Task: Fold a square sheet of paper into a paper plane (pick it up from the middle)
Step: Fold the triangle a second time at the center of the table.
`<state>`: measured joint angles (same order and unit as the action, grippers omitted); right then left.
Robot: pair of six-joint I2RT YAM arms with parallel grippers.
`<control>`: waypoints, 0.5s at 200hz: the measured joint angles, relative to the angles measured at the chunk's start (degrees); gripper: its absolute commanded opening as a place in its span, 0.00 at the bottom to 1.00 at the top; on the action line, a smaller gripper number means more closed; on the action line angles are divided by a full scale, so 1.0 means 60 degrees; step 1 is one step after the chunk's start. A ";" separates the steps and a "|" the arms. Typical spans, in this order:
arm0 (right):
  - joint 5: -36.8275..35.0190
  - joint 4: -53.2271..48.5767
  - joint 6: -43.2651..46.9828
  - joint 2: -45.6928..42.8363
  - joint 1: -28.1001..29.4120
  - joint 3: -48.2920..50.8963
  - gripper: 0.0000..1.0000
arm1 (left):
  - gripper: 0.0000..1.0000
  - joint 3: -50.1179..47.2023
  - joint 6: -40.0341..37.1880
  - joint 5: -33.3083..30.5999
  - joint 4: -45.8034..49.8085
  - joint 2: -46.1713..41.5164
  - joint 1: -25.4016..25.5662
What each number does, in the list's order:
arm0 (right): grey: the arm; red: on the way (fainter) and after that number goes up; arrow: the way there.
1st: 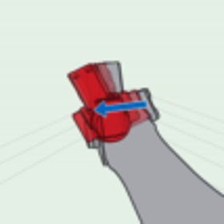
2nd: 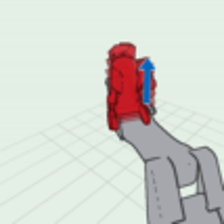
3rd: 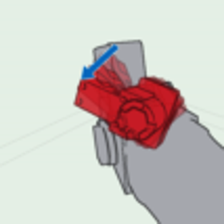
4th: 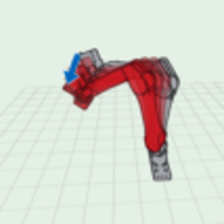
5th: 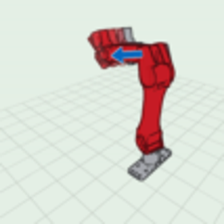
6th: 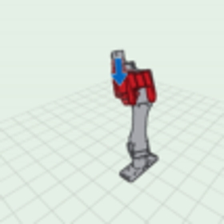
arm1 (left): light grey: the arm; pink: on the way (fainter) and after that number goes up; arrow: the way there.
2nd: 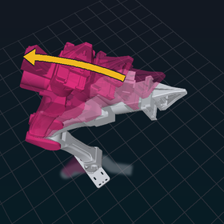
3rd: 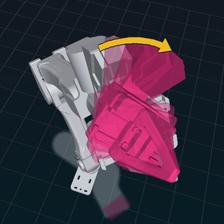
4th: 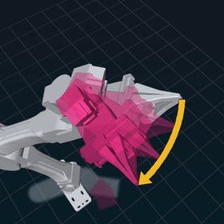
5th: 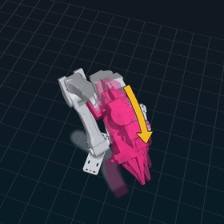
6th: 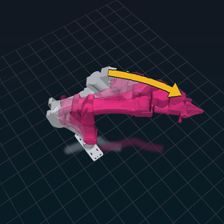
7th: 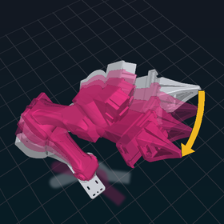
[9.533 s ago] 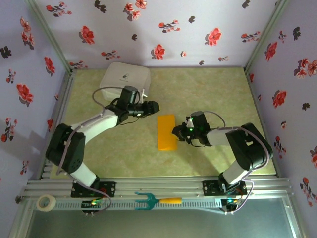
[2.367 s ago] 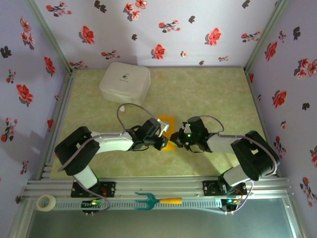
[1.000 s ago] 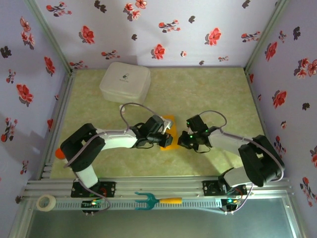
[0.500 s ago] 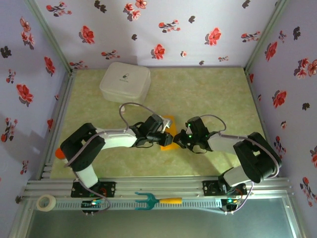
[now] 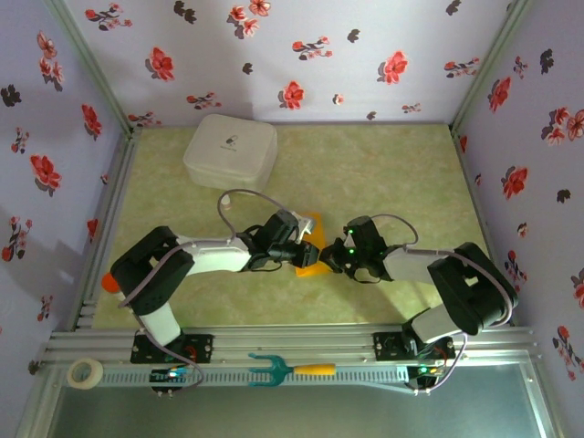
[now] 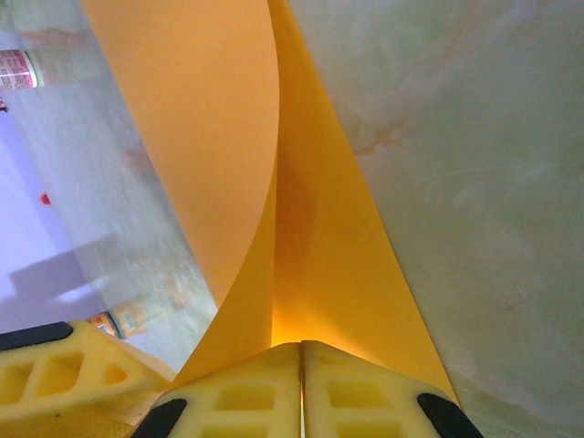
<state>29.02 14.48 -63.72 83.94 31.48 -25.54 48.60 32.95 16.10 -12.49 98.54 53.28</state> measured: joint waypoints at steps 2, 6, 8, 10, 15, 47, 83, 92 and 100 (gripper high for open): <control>0.0000 0.0018 0.0000 0.0000 0.0000 0.0011 0.10 | 0.19 -0.0004 0.0000 0.0000 -0.0004 0.0000 0.0000; 0.0004 0.0051 -0.0004 0.0000 -0.0007 0.0022 0.10 | 0.19 -0.0004 0.0000 0.0000 -0.0011 0.0000 0.0000; 0.0004 0.0055 -0.0004 0.0000 -0.0007 0.0022 0.10 | 0.19 -0.0004 0.0000 0.0000 -0.0025 0.0000 0.0000; 0.0004 0.0062 -0.0007 0.0000 -0.0011 0.0022 0.10 | 0.19 -0.0004 0.0000 0.0000 -0.0029 0.0000 0.0000; 0.0022 0.0087 -0.0007 0.0004 -0.0022 0.0025 0.10 | 0.18 -0.0004 0.0000 0.0000 -0.0055 0.0004 0.0000; 0.0087 0.0186 -0.0113 0.0015 -0.0076 0.0025 0.10 | 0.10 -0.0004 0.0004 0.0004 -0.0127 0.0004 -0.0007; 0.0138 0.0259 -0.0146 0.0015 -0.0102 0.0025 0.10 | 0.03 -0.0011 -0.0011 0.0004 -0.0135 0.0007 -0.0007; 0.0135 0.0259 -0.0146 0.0015 -0.0109 0.0025 0.10 | 0.02 -0.0022 -0.0011 0.0004 -0.0138 0.0007 -0.0007; 0.0135 0.0255 -0.0142 0.0015 -0.0120 0.0025 0.10 | 0.02 -0.0029 -0.0011 0.0004 -0.0135 0.0004 -0.0011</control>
<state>29.82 16.01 -64.58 84.03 30.76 -25.39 48.42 32.88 16.12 -13.30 98.56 53.21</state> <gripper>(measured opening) 0.100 0.060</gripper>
